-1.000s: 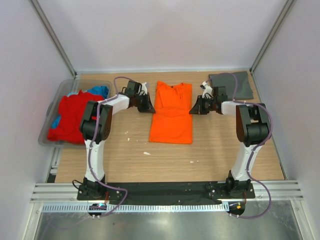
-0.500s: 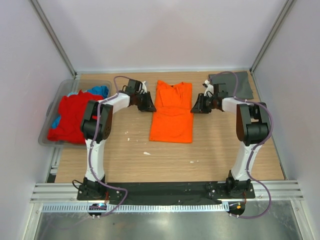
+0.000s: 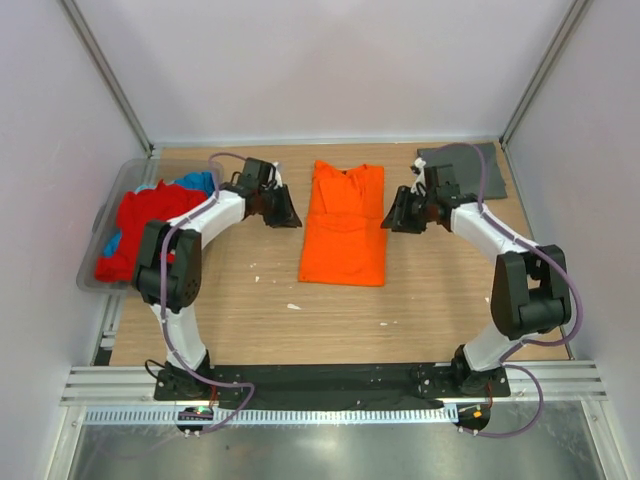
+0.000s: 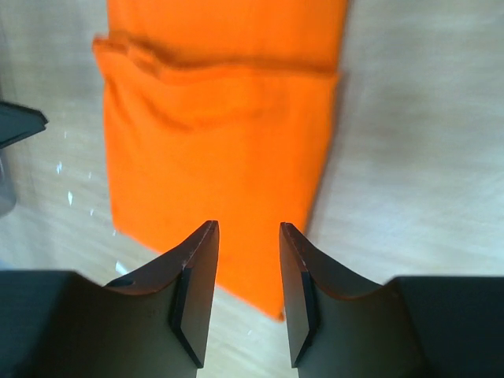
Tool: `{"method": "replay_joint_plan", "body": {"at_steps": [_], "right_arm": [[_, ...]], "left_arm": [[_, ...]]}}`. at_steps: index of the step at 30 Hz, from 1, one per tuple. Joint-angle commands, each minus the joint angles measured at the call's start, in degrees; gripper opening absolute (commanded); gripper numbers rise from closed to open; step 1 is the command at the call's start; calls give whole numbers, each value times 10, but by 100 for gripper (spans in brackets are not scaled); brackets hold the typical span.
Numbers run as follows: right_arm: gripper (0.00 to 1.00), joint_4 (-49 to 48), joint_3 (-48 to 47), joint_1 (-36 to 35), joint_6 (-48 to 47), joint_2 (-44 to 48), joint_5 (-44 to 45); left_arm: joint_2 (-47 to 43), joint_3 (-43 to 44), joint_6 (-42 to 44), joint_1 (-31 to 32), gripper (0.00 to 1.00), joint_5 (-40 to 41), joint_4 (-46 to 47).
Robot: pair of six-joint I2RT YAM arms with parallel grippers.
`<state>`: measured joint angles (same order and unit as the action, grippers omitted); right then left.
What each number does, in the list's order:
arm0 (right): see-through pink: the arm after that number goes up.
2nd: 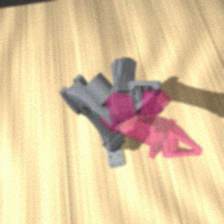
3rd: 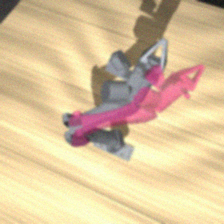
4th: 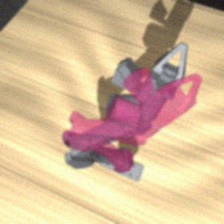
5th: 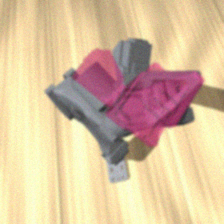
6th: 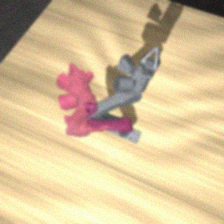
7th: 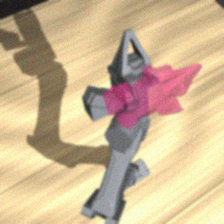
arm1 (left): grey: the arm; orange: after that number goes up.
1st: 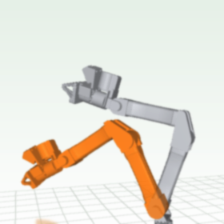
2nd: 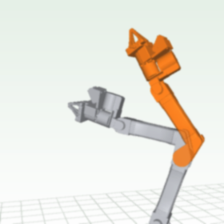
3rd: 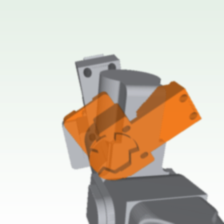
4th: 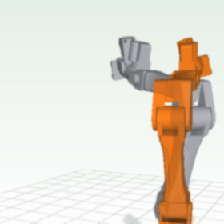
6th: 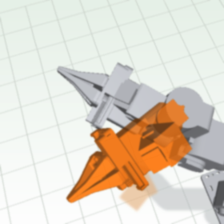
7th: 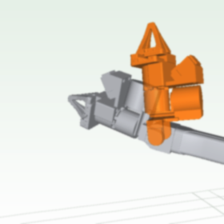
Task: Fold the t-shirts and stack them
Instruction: Fold the tshirt
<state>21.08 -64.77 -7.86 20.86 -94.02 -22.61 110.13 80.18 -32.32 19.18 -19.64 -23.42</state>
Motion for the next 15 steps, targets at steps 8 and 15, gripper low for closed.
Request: {"method": "replay_joint_plan", "body": {"at_steps": [8, 15], "right_arm": [[38, 31, 114, -139, 88, 72, 130], [36, 24, 190, -147, 95, 84, 149]], "left_arm": [[-58, -149, -85, 90, 18, 11, 43], [-82, -216, -109, 96, 15, 29, 44]]}}
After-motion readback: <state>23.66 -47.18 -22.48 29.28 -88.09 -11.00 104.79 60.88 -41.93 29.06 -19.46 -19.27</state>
